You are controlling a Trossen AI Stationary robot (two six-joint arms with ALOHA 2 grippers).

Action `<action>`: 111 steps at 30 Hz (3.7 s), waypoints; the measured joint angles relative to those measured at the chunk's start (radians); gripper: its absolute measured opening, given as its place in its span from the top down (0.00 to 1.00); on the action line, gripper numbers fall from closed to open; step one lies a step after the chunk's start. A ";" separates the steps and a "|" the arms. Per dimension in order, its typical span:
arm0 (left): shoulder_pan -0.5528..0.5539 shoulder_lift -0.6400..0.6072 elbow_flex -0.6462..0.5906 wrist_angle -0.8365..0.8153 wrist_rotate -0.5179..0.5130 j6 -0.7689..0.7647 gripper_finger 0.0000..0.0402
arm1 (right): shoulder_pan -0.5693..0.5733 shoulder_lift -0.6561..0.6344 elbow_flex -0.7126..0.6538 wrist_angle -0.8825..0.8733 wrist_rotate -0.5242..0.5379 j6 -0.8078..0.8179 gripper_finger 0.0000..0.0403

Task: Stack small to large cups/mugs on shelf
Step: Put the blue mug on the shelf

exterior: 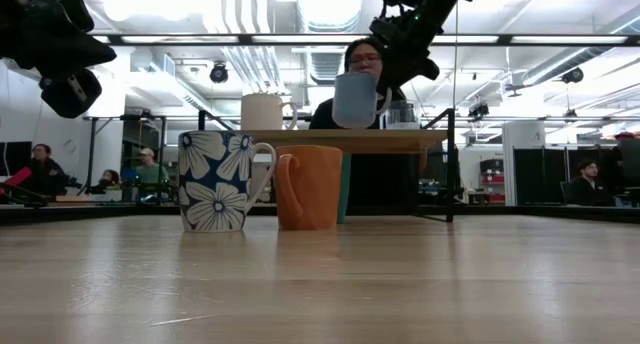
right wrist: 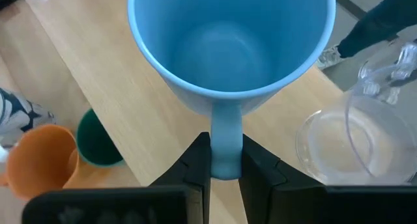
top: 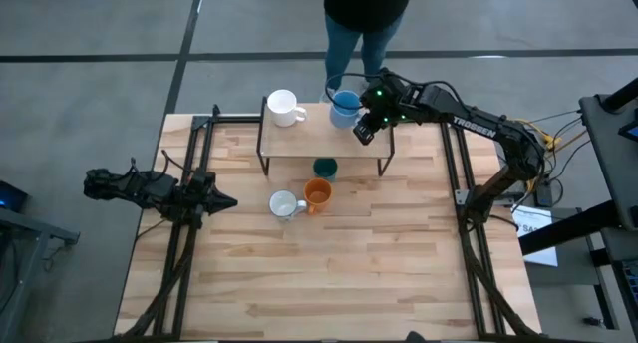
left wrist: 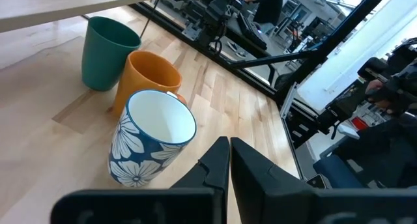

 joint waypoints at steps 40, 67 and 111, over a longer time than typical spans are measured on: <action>0.000 0.000 0.000 0.000 0.000 -0.004 1.00 | -0.029 0.017 0.000 -0.013 0.007 -0.048 0.89; 0.000 0.000 0.000 0.000 0.000 -0.005 1.00 | -0.035 0.065 0.033 -0.005 0.007 -0.051 0.89; 0.000 0.000 0.000 0.012 0.000 -0.006 1.00 | -0.051 0.065 0.035 -0.010 0.009 -0.068 0.89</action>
